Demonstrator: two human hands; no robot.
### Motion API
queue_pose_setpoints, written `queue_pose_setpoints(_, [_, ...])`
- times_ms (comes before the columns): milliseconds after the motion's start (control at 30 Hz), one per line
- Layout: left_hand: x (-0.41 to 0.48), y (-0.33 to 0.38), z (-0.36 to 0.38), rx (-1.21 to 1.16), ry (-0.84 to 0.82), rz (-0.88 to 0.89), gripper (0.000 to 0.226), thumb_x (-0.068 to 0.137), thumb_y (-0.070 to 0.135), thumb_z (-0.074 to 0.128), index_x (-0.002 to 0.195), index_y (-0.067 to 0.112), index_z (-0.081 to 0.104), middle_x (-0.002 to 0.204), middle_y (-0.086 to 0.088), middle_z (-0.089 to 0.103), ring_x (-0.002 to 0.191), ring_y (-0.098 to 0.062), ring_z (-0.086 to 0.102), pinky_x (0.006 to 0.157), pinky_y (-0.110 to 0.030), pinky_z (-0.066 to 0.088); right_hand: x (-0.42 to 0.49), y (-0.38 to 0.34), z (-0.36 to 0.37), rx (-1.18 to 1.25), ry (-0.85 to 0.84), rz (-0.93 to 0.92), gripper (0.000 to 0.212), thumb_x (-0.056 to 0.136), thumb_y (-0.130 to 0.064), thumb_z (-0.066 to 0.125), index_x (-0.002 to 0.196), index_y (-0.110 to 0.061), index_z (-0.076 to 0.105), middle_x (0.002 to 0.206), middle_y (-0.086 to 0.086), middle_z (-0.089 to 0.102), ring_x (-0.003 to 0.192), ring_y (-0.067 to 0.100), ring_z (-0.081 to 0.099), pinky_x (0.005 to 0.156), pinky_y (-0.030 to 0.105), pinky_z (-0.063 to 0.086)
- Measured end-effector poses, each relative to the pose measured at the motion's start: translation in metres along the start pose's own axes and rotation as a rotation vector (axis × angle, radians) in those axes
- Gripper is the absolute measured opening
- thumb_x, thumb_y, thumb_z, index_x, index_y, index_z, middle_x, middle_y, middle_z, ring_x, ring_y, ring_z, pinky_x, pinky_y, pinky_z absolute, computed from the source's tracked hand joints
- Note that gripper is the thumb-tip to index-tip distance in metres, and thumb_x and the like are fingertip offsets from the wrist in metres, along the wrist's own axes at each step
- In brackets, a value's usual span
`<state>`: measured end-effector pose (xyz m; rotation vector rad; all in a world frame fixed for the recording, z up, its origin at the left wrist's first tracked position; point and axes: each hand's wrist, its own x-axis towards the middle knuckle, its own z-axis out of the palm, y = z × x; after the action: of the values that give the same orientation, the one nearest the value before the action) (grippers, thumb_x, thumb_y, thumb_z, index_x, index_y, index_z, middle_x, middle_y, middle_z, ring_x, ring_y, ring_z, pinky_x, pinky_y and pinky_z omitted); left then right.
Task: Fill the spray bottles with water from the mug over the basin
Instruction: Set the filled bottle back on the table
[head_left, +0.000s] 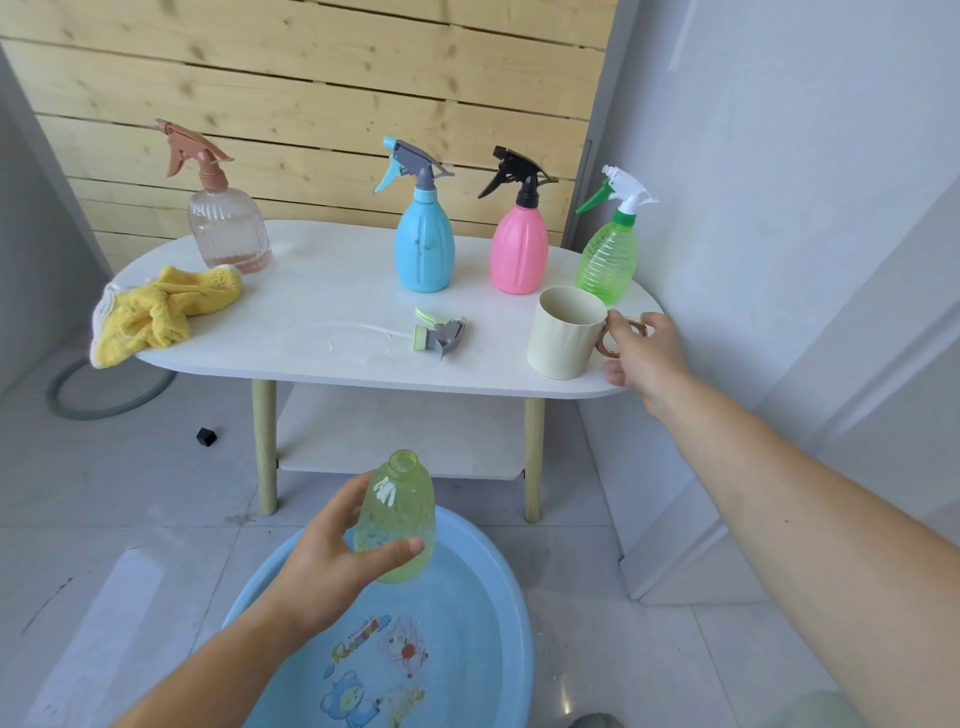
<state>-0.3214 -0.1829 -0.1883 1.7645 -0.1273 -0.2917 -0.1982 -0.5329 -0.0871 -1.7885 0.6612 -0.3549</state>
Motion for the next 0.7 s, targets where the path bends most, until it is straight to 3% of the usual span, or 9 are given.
queue_pose_setpoints(67, [0.000, 0.001, -0.001, 0.004, -0.001, -0.001, 0.061, 0.073, 0.036, 0.090, 0.126, 0.047, 0.061, 0.125, 0.016, 0.068, 0.119, 0.001, 0.059, 0.094, -0.028, 0.049, -0.003, -0.007, -0.005, -0.089, 0.090, -0.060, 0.070, 0.082, -0.056, 0.063, 0.139, -0.022, 0.041, 0.124, 0.006, 0.060, 0.089, 0.025, 0.069, 0.069, 0.038, 0.060])
queue_pose_setpoints(100, [-0.001, 0.001, -0.001, 0.004, 0.002, -0.001, 0.061, 0.075, 0.034, 0.090, 0.126, 0.046, 0.061, 0.125, 0.016, 0.068, 0.119, 0.001, 0.059, 0.093, -0.026, 0.049, -0.005, -0.012, -0.007, -0.142, 0.140, -0.116, 0.070, 0.080, -0.058, 0.061, 0.137, -0.022, 0.042, 0.126, 0.007, 0.058, 0.096, 0.026, 0.067, 0.076, 0.040, 0.059])
queue_pose_setpoints(167, [-0.002, 0.003, -0.001, 0.002, 0.007, -0.002, 0.061, 0.075, 0.031, 0.088, 0.128, 0.043, 0.060, 0.124, 0.017, 0.068, 0.118, 0.001, 0.059, 0.090, -0.022, 0.049, -0.014, -0.027, -0.008, -0.209, 0.214, -0.256, 0.058, 0.084, -0.053, 0.059, 0.131, -0.022, 0.046, 0.127, 0.007, 0.054, 0.103, 0.022, 0.061, 0.088, 0.036, 0.050])
queue_pose_setpoints(233, [-0.003, 0.005, -0.002, -0.002, 0.013, -0.001, 0.062, 0.074, 0.030, 0.087, 0.129, 0.042, 0.060, 0.122, 0.017, 0.069, 0.116, 0.003, 0.060, 0.087, -0.017, 0.049, -0.028, -0.045, -0.003, -0.218, 0.213, -0.405, 0.042, 0.089, -0.046, 0.058, 0.122, -0.022, 0.052, 0.119, 0.002, 0.057, 0.099, 0.016, 0.057, 0.083, 0.031, 0.045])
queue_pose_setpoints(333, [-0.004, 0.009, -0.005, -0.014, 0.024, -0.007, 0.063, 0.076, 0.027, 0.087, 0.130, 0.042, 0.059, 0.121, 0.019, 0.069, 0.115, 0.005, 0.060, 0.082, -0.014, 0.051, -0.056, -0.068, 0.019, -0.207, 0.084, -0.557, 0.021, 0.089, -0.039, 0.058, 0.100, -0.022, 0.063, 0.090, -0.011, 0.062, 0.082, 0.005, 0.058, 0.072, 0.026, 0.045])
queue_pose_setpoints(433, [-0.004, 0.012, -0.011, -0.021, 0.041, -0.006, 0.062, 0.077, 0.024, 0.087, 0.129, 0.042, 0.059, 0.120, 0.021, 0.069, 0.114, 0.006, 0.060, 0.086, -0.016, 0.052, -0.077, -0.077, 0.055, -0.332, -0.148, -0.603, 0.015, 0.090, -0.035, 0.062, 0.087, -0.021, 0.067, 0.077, -0.012, 0.063, 0.070, 0.007, 0.058, 0.063, 0.024, 0.041])
queue_pose_setpoints(533, [-0.004, 0.017, -0.017, -0.033, 0.046, -0.007, 0.060, 0.078, 0.024, 0.086, 0.129, 0.040, 0.060, 0.119, 0.020, 0.069, 0.114, 0.005, 0.060, 0.087, -0.016, 0.050, -0.085, -0.073, 0.087, -0.460, -0.389, -0.546, 0.019, 0.090, -0.041, 0.064, 0.093, -0.023, 0.068, 0.089, -0.008, 0.066, 0.079, 0.014, 0.062, 0.067, 0.028, 0.046])
queue_pose_setpoints(700, [0.001, 0.026, -0.036, -0.042, 0.058, 0.006, 0.059, 0.080, 0.026, 0.086, 0.130, 0.043, 0.059, 0.121, 0.022, 0.068, 0.117, 0.005, 0.059, 0.097, -0.026, 0.049, -0.078, -0.055, 0.137, -0.658, -0.401, -0.475, 0.045, 0.086, -0.053, 0.062, 0.126, -0.030, 0.061, 0.123, 0.005, 0.048, 0.117, 0.024, 0.046, 0.093, 0.033, 0.042])
